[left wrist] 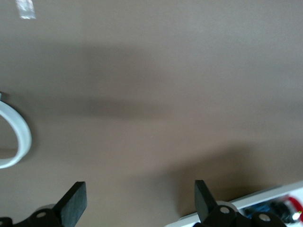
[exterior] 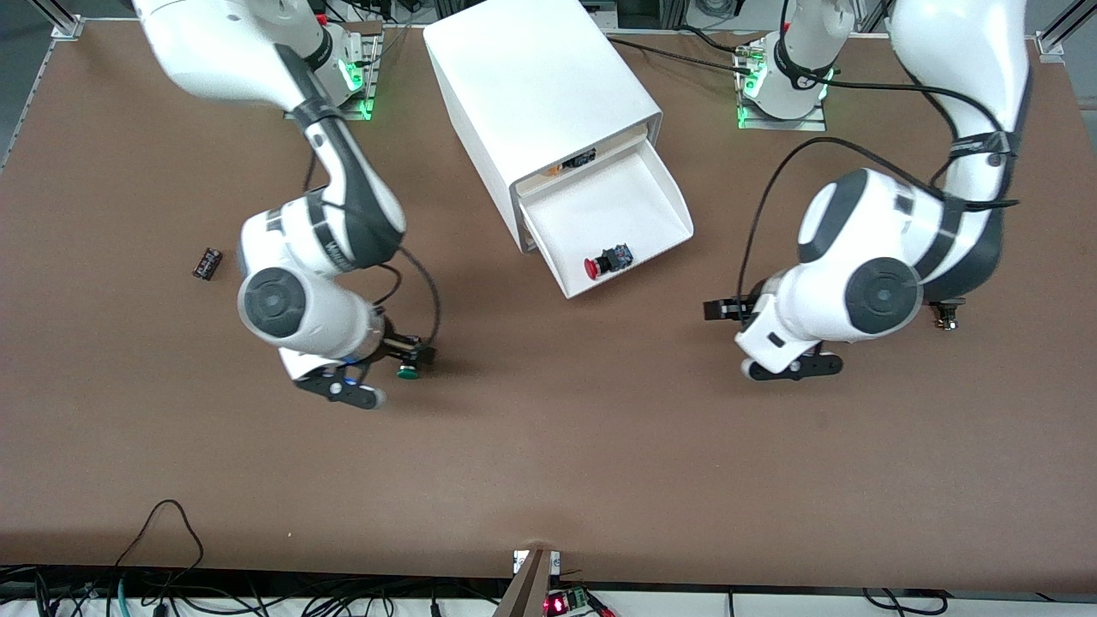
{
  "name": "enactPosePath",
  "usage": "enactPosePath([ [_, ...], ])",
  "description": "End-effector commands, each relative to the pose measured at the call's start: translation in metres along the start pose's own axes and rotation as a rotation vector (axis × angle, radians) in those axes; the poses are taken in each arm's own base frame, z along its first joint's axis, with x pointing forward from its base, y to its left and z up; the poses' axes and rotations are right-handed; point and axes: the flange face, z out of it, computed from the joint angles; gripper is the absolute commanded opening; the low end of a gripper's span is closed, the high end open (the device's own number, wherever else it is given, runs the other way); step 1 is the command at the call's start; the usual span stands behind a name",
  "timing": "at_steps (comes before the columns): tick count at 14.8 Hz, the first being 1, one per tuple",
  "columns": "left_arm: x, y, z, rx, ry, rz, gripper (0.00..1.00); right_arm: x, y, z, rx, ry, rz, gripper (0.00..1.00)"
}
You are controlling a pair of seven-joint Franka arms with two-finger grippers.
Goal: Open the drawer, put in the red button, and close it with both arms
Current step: 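Retract the right gripper while the left gripper moves to the drawer front, then push the drawer closed into the cabinet with the left gripper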
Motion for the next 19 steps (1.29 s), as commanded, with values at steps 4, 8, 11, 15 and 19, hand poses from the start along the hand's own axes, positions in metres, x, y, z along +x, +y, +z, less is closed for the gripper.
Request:
enactPosePath([
  [4,-0.015,0.035,0.040,0.012,0.075,-0.176,1.00,0.018,0.137,-0.008,0.020,-0.053,-0.172,1.00],
  [8,-0.036,0.059,0.077,-0.022,0.134,-0.194,1.00,-0.005,0.215,-0.063,-0.019,-0.006,-0.217,1.00],
  [11,-0.054,0.079,0.102,-0.044,0.158,-0.232,1.00,-0.039,0.231,-0.103,-0.055,0.055,-0.218,1.00],
  [15,-0.077,0.098,0.107,-0.045,0.157,-0.220,1.00,-0.061,0.232,-0.154,-0.041,0.130,-0.198,1.00],
  [19,-0.105,0.103,0.111,-0.032,0.140,-0.188,1.00,-0.081,0.233,-0.200,-0.033,0.165,-0.193,1.00],
])
